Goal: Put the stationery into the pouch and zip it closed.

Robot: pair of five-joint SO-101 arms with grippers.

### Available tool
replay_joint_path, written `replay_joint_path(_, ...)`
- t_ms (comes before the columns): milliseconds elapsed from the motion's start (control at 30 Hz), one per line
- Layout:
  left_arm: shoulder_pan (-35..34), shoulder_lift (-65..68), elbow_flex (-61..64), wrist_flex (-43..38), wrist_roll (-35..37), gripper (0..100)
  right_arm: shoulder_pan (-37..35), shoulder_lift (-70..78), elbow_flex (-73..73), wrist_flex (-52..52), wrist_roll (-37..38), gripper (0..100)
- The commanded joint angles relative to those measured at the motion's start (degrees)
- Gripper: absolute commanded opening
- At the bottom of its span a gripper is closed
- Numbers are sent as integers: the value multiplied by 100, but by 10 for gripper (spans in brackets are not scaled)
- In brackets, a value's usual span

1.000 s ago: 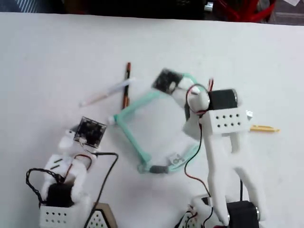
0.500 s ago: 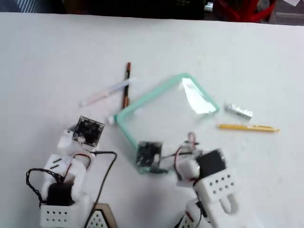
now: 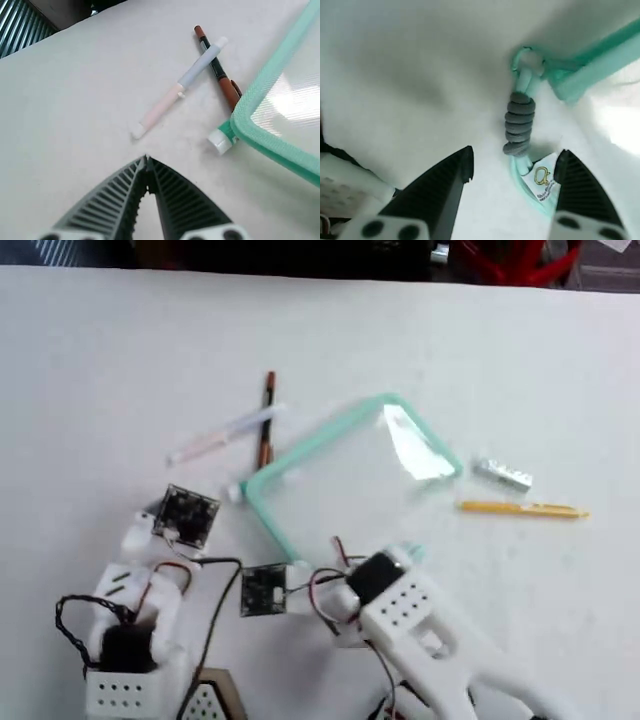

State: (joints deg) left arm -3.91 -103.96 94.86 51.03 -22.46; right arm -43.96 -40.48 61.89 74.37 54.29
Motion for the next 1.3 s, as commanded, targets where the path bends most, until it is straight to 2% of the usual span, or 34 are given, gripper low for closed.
replay_joint_path(0, -40, -57, -53, -114, 9, 24, -48, 576, -44, -224, -53, 262)
replay_joint_path(267, -40, -57, -44, -114, 9, 24, -48, 1534, 246, -1297, -26, 252)
replay_joint_path(333, -40, -57, -44, -114, 9, 24, -48, 1789, 281, -1473, -18, 184)
replay_joint_path(433, -40, -57, -44, -114, 9, 24, -75, 1903, 237, -1473, -35, 2)
replay_joint_path(500, -40, -57, -44, -114, 9, 24, 13, 1798, 176, -1323, -18, 51)
replay_joint_path(600, -40, -57, -44, -114, 9, 24, 189, 1305, -211, -752, -9, 12)
replay_joint_path(767, -40, -57, -44, -114, 9, 24, 725, -198, -1354, 558, -9, 18)
replay_joint_path(867, -40, -57, -44, -114, 9, 24, 963, -1147, -1996, 989, -35, 18)
replay_joint_path(1000, -4, -57, -44, -114, -18, 24, 1218, -1912, -2725, 1244, -105, 18)
replay_joint_path(1200, 127, -57, -88, -114, -26, 27, 1710, -1956, -3666, 1042, -1020, 18)
replay_joint_path(1267, 127, -57, -149, -114, 9, 60, 1736, -1956, -3930, 945, -1204, 18)
